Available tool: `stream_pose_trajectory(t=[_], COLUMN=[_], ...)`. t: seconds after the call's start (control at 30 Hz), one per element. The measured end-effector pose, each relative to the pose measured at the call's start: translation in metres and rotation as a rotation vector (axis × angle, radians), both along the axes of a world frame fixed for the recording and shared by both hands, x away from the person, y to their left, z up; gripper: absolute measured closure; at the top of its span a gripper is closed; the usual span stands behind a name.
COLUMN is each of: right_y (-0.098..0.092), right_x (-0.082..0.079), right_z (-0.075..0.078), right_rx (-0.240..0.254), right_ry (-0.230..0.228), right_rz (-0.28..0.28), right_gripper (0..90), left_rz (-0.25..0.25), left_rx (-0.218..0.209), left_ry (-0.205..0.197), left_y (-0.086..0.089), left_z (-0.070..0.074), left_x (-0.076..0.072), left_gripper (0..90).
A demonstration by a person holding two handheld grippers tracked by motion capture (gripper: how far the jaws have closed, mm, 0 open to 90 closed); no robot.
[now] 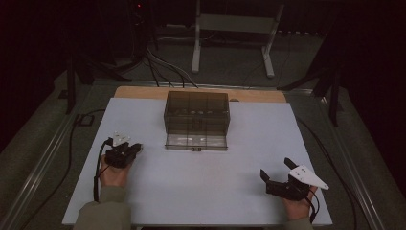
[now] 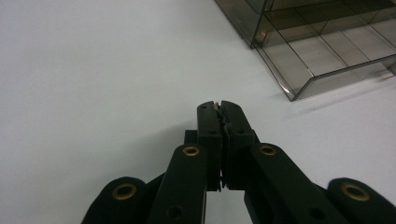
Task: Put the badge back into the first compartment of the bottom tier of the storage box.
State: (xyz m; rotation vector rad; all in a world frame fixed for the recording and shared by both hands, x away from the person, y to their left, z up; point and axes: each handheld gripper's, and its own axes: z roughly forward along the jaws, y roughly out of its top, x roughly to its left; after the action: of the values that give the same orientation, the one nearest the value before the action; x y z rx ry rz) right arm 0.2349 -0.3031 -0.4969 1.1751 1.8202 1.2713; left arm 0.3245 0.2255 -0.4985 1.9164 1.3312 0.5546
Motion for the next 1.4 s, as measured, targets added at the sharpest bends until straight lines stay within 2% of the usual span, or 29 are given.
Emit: stream_pose_trajectory(t=[0.9, 1.4], right_y=[0.000, 0.000], right_x=[0.000, 0.000], right_z=[0.000, 0.000], right_rx=[-0.001, -0.001], right_ry=[0.001, 0.000], right_rz=[-0.001, -0.001], right_gripper=[0.0, 0.0], left_rz=[-0.014, -0.018], left_rx=[0.003, 0.000], left_ry=[-0.045, -0.062], left_y=[-0.009, -0.013], left_z=[0.023, 0.031], left_x=[0.002, 0.005], left_gripper=[89.2, 89.3])
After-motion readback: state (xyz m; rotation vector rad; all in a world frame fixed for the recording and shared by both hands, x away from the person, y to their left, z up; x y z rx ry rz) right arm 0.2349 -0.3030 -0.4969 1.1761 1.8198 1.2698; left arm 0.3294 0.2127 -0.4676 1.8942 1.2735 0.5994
